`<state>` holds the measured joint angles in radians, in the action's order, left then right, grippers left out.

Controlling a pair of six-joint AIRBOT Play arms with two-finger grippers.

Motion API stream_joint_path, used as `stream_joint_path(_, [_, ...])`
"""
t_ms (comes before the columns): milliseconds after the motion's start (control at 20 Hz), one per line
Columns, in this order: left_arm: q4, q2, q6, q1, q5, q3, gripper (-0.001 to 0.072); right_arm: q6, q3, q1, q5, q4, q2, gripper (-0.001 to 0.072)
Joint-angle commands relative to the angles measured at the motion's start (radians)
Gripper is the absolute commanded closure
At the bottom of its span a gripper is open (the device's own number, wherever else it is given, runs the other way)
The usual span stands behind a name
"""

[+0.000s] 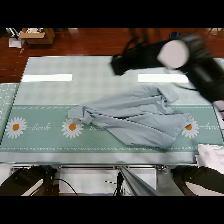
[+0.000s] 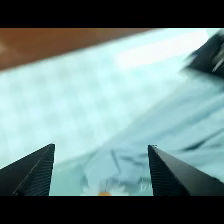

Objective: Fold the shirts.

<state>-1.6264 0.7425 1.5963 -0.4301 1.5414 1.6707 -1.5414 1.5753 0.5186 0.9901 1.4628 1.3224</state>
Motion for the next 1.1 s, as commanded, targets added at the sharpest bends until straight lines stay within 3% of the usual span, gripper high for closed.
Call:
stream_joint_path(0, [0.004,0.014,-0.001,0.0,-0.037,-0.287,-0.0001,0.031,-0.002,-0.266,0.294,0.259,-0.124,0.0273])
stream_joint_path(150, [0.017,0.016,0.018,0.0,-0.198,-0.613,0.0009,0.055,-0.07,-0.588,0.406,0.188,-0.178,0.0273])
stream_joint_path(350, [0.13,0.063,0.017,0.096,-0.373,-0.897,0.0125,0.134,-0.308,-0.929,0.391,-0.108,-0.262,0.0273])
stream_joint_path(400, [0.183,0.087,-0.006,0.148,-0.408,-0.929,0.0125,0.145,-0.372,-0.976,0.363,-0.163,-0.286,0.0273])
stream_joint_path(450, [0.243,0.119,-0.036,0.217,-0.44,-0.947,0.0107,0.169,-0.431,-1.009,0.346,-0.204,-0.308,0.0273])
stream_joint_path(550, [0.397,0.198,-0.115,0.37,-0.461,-0.95,-0.0004,0.198,-0.515,-1.028,0.338,-0.232,-0.325,0.0273])
stream_joint_path(750, [0.698,0.39,-0.294,0.625,-0.454,-0.95,-0.0005,0.243,-0.596,-1.028,0.334,-0.272,-0.325,0.0273])
stream_joint_path(1050, [0.903,0.642,-0.442,0.664,-0.477,-0.95,-0.0002,0.257,-0.601,-1.028,0.333,-0.279,-0.325,0.0273])
